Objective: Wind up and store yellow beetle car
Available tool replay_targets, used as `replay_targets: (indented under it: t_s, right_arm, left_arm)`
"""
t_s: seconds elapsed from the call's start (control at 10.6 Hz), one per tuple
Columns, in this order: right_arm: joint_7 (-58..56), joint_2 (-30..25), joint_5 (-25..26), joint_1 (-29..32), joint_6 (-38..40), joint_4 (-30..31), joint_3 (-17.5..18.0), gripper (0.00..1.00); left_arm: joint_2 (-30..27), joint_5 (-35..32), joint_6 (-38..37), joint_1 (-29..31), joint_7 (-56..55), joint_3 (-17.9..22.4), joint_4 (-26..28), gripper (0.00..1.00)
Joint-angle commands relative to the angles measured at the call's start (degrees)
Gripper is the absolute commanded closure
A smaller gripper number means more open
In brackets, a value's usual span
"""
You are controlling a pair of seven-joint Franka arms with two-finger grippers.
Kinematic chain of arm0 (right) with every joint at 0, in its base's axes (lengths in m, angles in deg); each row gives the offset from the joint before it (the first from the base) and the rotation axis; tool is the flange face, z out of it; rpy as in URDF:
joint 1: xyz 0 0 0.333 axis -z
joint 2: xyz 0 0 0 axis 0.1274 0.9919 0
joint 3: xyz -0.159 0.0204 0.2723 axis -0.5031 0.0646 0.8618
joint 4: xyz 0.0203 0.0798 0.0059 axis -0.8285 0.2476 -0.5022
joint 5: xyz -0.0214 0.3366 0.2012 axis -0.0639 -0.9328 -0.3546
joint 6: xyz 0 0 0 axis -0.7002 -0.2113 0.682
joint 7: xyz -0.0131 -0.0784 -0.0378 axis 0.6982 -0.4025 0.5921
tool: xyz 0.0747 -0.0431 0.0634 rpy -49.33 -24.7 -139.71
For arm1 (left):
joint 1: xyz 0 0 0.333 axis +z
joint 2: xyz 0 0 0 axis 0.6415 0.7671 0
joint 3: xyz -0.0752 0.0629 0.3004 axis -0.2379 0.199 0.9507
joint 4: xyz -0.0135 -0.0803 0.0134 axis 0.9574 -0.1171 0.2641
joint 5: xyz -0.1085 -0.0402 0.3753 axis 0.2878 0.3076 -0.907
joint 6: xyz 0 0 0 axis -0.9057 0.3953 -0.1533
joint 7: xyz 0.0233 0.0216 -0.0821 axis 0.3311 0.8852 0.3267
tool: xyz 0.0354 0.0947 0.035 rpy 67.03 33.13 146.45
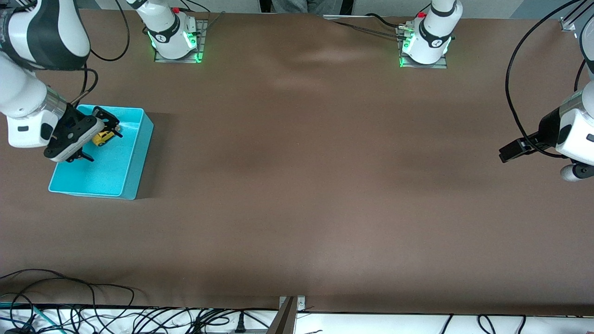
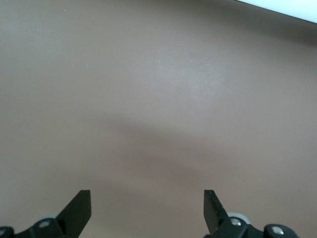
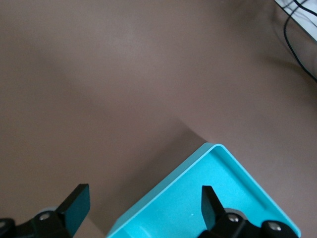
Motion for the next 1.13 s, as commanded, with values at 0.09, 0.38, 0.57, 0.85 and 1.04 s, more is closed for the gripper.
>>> replay_targets:
  t_s: [0.09, 0.38, 0.57, 0.85, 1.04]
  right_arm:
    - [13.7, -0.9, -0.9, -3.4, 7.8, -5.9, -2.3, 0.0]
    - [22.5, -0.9, -0.6, -4.9, 13.6, -10.6, -3.7, 0.0]
    - [26.8, -1.4, 2.7, -5.5, 15.1, -11.4, -3.5, 0.0]
    - [35.5, -2.2, 4.9, -7.8, 15.9, -11.4, -3.6, 0.0]
    - [35.8, -2.4, 4.9, -7.9, 15.9, -11.3, -4.8, 0.0]
  left_arm:
    - [-0.1, 1.0, -0.9, -0.1, -0.4, 0.3, -0.4, 0.0]
    - [-0.1, 1.0, -0.9, -0.1, -0.4, 0.3, -0.4, 0.0]
    - [-0.1, 1.0, -0.9, -0.1, -0.4, 0.3, -0.4, 0.0]
    - [-0.1, 1.0, -0.9, -0.1, -0.4, 0.3, -0.4, 0.0]
    - [-0.1, 1.0, -0.9, -0.1, -0.4, 0.2, -0.4, 0.0]
